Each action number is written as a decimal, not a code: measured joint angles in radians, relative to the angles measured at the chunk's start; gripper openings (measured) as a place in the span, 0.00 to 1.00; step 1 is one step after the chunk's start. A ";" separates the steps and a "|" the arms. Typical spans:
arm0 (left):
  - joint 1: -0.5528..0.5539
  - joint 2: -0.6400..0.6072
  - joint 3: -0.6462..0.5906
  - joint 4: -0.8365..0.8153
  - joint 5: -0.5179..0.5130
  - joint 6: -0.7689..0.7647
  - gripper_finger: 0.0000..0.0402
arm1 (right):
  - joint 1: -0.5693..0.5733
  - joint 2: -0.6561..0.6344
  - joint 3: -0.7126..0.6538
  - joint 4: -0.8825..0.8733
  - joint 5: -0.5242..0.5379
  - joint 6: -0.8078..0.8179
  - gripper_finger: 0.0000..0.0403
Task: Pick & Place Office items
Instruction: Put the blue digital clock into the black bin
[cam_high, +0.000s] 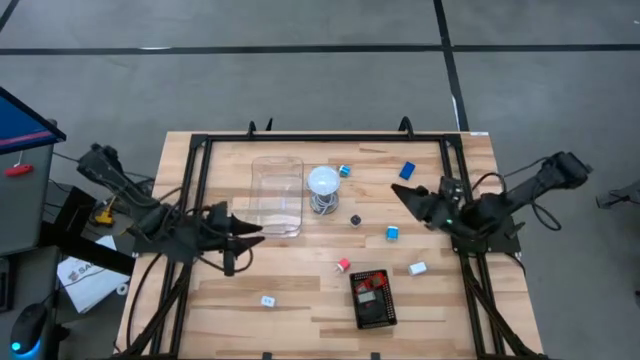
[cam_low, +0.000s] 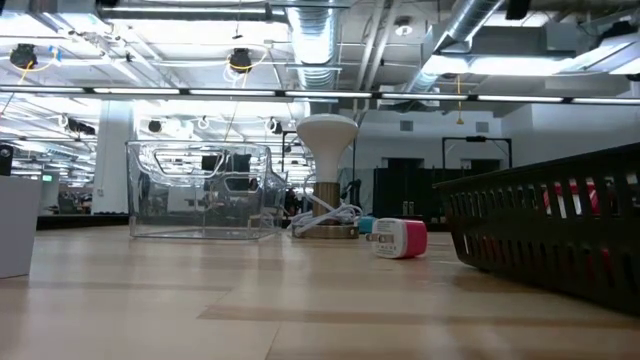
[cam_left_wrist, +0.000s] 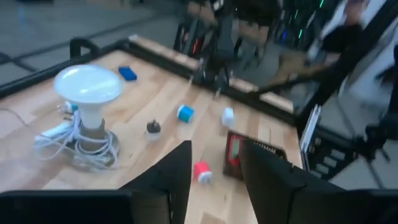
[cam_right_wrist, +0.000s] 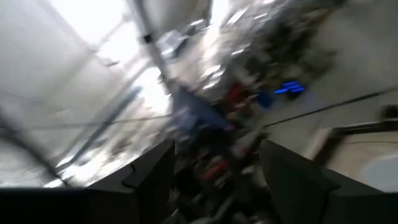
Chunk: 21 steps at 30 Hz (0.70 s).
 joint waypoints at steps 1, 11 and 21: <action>0.006 -0.019 -0.068 0.109 -0.012 0.029 0.32 | -0.008 0.031 0.039 -0.055 0.064 0.039 0.57; 0.081 -0.045 -0.253 0.862 0.010 0.546 0.29 | -0.422 0.110 0.491 -1.206 -0.138 0.434 0.48; 0.076 -0.124 -0.253 0.950 0.007 0.713 0.29 | -1.039 0.263 0.707 -1.769 -0.571 0.451 0.48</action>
